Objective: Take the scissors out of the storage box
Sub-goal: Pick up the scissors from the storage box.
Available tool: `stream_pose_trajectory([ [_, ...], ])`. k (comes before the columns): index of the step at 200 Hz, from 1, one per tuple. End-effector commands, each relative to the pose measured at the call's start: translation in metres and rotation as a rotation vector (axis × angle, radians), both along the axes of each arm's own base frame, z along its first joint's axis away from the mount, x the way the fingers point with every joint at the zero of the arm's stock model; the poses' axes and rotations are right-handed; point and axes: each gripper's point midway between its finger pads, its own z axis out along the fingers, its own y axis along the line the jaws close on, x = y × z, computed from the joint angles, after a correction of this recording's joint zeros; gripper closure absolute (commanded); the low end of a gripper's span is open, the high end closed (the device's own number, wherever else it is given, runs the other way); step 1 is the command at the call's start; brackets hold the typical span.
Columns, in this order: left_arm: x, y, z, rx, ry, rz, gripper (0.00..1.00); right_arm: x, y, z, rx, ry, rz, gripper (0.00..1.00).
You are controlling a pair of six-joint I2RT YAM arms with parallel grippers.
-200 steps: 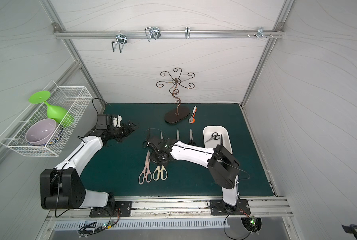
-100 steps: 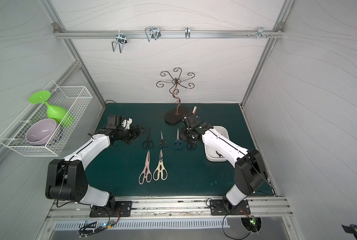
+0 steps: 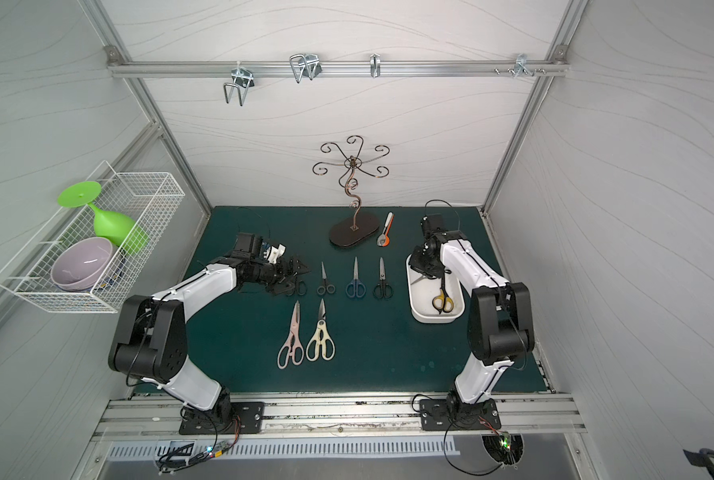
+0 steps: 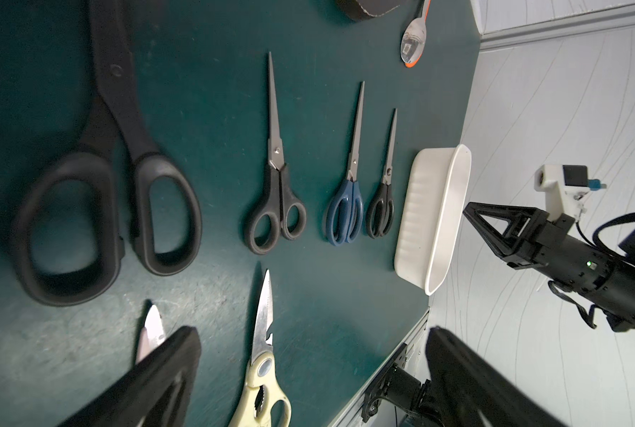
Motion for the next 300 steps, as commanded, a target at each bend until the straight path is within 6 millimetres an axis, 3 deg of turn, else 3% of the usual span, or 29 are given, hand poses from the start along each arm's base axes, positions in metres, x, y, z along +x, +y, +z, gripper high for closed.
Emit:
stream_pose_trajectory([
  [1,0.011,-0.010,0.017,-0.035,-0.065,-0.040,0.00,-0.030,-0.021,-0.013,-0.044,0.098,-0.003,0.80],
  [23,0.011,-0.012,0.016,-0.058,-0.053,-0.044,0.00,-0.043,-0.037,-0.022,-0.078,0.133,-0.033,0.79],
  [54,0.008,-0.017,0.012,-0.074,-0.027,-0.056,0.00,-0.055,-0.040,-0.032,-0.072,0.172,-0.042,0.69],
  [76,0.007,-0.016,0.012,-0.071,-0.023,-0.058,0.00,-0.062,-0.049,-0.042,-0.107,0.191,-0.058,0.69],
  [131,0.007,-0.018,0.007,-0.083,-0.013,-0.056,0.00,-0.058,-0.061,-0.060,-0.144,0.212,-0.067,0.71],
  [217,0.007,-0.016,0.002,-0.067,-0.001,-0.055,0.00,-0.049,-0.048,-0.079,-0.057,0.219,-0.080,0.71],
  [300,0.008,-0.016,0.001,-0.063,0.001,-0.052,0.00,-0.049,-0.056,-0.093,-0.100,0.240,-0.102,0.79],
])
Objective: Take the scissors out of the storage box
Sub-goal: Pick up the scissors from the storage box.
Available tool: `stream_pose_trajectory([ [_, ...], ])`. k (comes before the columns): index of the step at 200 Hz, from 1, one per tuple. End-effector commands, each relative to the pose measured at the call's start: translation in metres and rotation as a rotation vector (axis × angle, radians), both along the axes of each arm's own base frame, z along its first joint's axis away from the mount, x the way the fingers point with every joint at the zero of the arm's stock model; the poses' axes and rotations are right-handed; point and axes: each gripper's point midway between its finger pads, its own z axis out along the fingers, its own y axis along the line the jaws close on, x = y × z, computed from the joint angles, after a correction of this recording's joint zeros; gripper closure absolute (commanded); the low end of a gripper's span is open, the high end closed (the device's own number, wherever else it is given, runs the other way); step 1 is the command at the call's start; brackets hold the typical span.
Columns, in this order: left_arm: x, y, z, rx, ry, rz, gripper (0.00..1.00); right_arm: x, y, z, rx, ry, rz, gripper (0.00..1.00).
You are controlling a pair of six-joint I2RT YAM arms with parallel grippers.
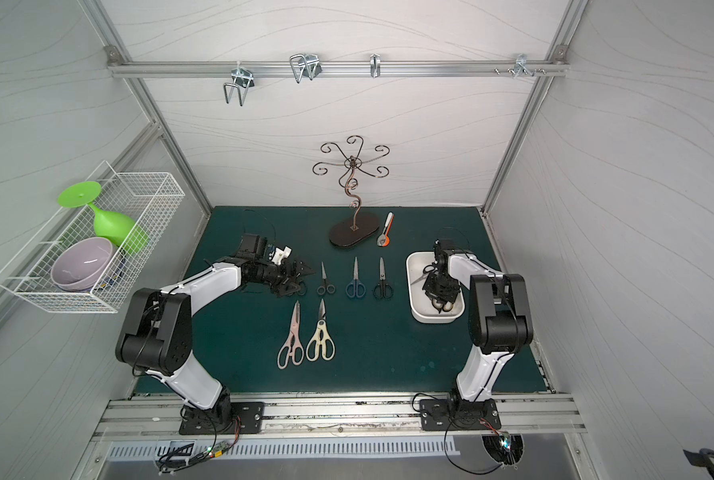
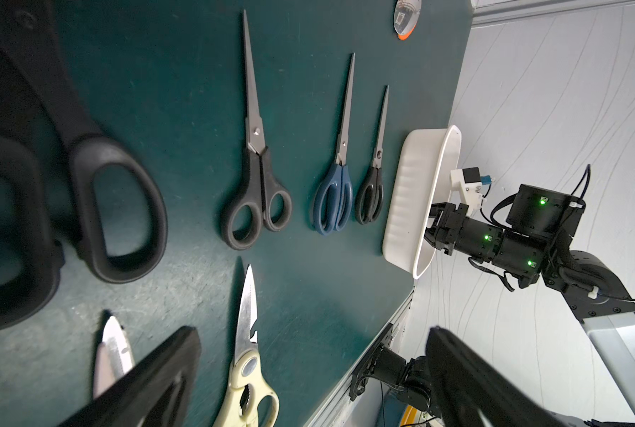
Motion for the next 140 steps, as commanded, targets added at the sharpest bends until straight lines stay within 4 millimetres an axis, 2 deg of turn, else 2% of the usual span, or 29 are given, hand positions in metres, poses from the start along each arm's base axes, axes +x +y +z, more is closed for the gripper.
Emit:
stream_pose_trajectory([
  [1,0.011,-0.003,0.009,-0.005,-0.042,-0.010,0.00,-0.002,-0.004,-0.008,-0.014,0.021,-0.015,0.79],
  [52,0.011,-0.003,0.008,-0.004,-0.040,-0.009,0.00,0.000,-0.008,0.001,-0.035,-0.005,-0.024,0.93],
  [83,0.011,-0.003,0.010,-0.003,-0.048,-0.011,0.00,0.000,-0.010,0.008,-0.041,-0.015,-0.038,0.97],
  [110,0.010,-0.003,0.009,-0.001,-0.044,-0.009,0.00,0.003,-0.009,0.029,-0.036,-0.062,-0.041,0.98],
  [140,0.011,-0.003,0.008,-0.001,-0.041,-0.007,0.00,0.008,-0.010,0.065,-0.033,-0.145,-0.038,0.99],
])
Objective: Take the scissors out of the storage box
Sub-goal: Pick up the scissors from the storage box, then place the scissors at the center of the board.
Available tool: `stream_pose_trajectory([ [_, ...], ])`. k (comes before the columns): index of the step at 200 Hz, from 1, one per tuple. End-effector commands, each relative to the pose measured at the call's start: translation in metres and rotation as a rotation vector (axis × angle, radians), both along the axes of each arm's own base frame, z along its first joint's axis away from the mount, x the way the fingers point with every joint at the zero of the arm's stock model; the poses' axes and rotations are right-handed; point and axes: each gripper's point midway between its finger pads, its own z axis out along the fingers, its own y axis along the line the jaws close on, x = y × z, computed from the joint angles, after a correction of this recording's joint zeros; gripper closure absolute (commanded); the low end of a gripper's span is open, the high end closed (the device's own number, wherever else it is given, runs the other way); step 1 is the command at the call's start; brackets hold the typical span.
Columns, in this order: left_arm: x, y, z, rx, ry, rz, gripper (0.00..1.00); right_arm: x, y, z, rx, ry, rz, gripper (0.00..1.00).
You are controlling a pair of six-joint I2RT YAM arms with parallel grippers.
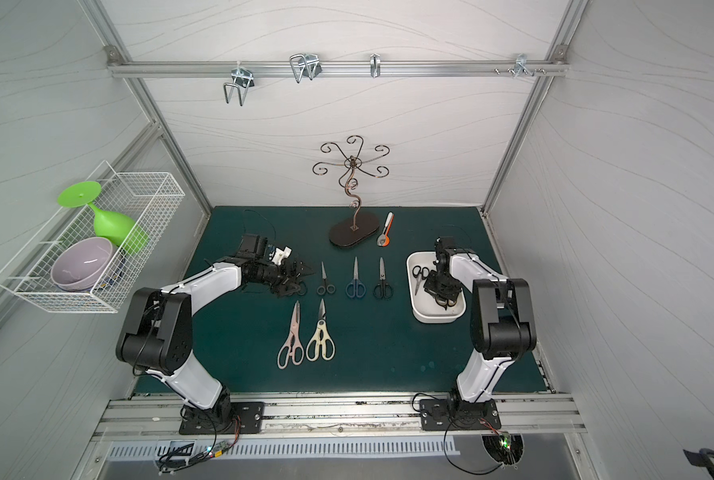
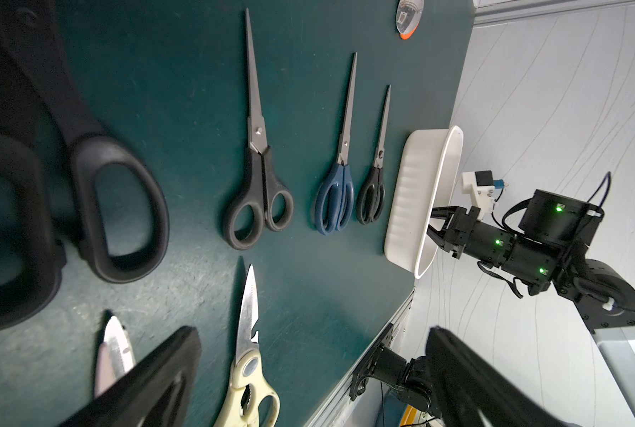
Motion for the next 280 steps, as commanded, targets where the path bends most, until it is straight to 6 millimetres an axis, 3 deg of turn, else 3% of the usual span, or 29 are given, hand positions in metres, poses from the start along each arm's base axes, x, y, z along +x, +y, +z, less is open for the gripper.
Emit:
stream_pose_trajectory([
  [1,0.011,-0.003,0.009,-0.002,-0.044,-0.008,0.00,0.006,-0.006,0.041,-0.017,-0.091,-0.017,0.99],
  [60,0.010,-0.002,0.014,-0.006,-0.047,-0.001,0.00,0.007,0.010,0.088,0.062,-0.204,-0.002,0.99],
  [86,0.011,-0.001,0.017,0.002,-0.052,0.004,0.00,0.000,0.040,0.100,0.147,-0.236,0.035,0.99],
  [107,0.011,0.003,0.020,0.014,-0.063,0.010,0.00,-0.014,0.081,0.101,0.209,-0.243,0.096,0.99],
  [142,0.010,0.013,0.027,0.044,-0.093,0.029,0.00,-0.053,0.141,0.095,0.227,-0.235,0.201,0.99],
  [181,0.011,0.021,0.038,0.069,-0.136,0.046,0.00,-0.093,0.185,0.091,0.279,-0.225,0.252,0.99],
  [238,0.020,0.044,0.049,0.044,-0.154,0.135,0.00,-0.130,0.233,0.069,0.272,-0.130,0.298,0.99],
  [280,0.023,0.057,0.052,0.035,-0.156,0.186,0.00,-0.146,0.259,0.035,0.337,0.014,0.191,0.99],
])
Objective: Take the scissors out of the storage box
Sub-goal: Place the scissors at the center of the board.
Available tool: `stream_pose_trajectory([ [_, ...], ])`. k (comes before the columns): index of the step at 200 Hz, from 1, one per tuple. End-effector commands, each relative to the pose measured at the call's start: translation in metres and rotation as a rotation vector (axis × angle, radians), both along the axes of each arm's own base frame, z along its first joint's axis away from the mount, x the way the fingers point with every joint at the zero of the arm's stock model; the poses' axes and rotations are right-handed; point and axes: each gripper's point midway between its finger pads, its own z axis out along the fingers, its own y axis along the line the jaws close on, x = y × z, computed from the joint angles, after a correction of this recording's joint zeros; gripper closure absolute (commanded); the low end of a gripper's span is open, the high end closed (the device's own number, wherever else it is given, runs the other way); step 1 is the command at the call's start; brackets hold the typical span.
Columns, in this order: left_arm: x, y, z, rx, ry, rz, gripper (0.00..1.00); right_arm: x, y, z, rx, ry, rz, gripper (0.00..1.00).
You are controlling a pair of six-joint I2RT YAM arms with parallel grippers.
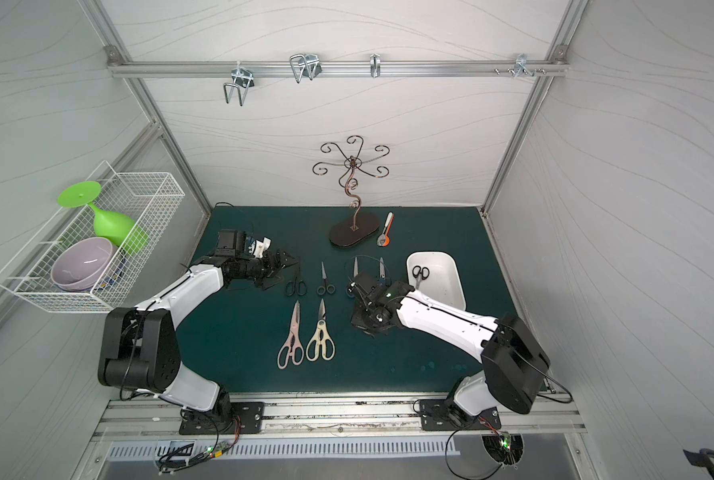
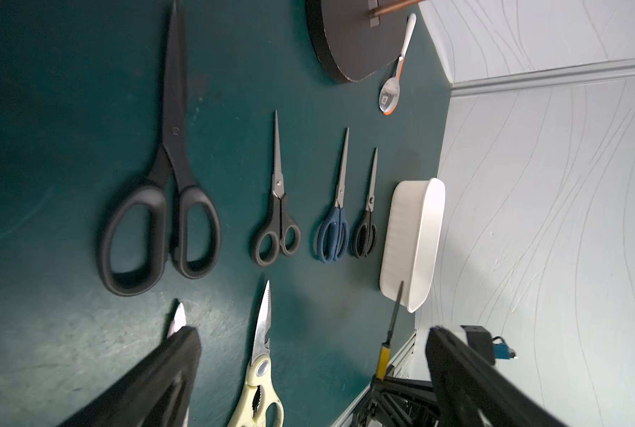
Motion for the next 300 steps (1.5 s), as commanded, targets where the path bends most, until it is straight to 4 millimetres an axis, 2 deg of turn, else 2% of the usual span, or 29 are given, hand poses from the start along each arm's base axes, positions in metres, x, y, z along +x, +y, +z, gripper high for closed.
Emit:
stream_pose_trajectory([
  [1,0.007,0.005,0.015,-0.006,-0.055,0.025,0.00,-0.004,0.017,-0.009,0.051,0.080,-0.090,0.99],
  [38,0.007,0.006,0.018,-0.012,-0.062,0.030,0.00,-0.018,0.025,-0.026,0.035,0.160,-0.165,0.99],
  [61,0.007,0.006,0.021,-0.021,-0.069,0.034,0.00,-0.019,0.031,-0.033,0.042,0.179,-0.191,0.99],
  [96,0.007,0.006,0.020,-0.033,-0.067,0.036,0.00,-0.027,0.035,-0.057,0.012,0.284,-0.268,1.00],
  [137,0.008,0.008,0.020,-0.036,-0.064,0.042,0.00,-0.026,0.046,-0.064,-0.002,0.297,-0.254,1.00],
  [183,0.009,0.008,0.020,-0.040,-0.063,0.045,0.00,-0.029,0.044,-0.072,-0.035,0.315,-0.259,0.85],
  [215,0.009,0.009,0.020,-0.041,-0.065,0.047,0.00,-0.025,0.048,-0.065,-0.029,0.282,-0.220,0.77],
  [261,0.009,0.011,0.021,-0.042,-0.068,0.052,0.00,-0.017,0.053,-0.041,-0.037,0.202,-0.153,0.76],
  [300,0.010,0.012,0.020,-0.041,-0.067,0.054,0.00,-0.016,0.044,-0.029,-0.061,0.163,-0.149,0.75],
])
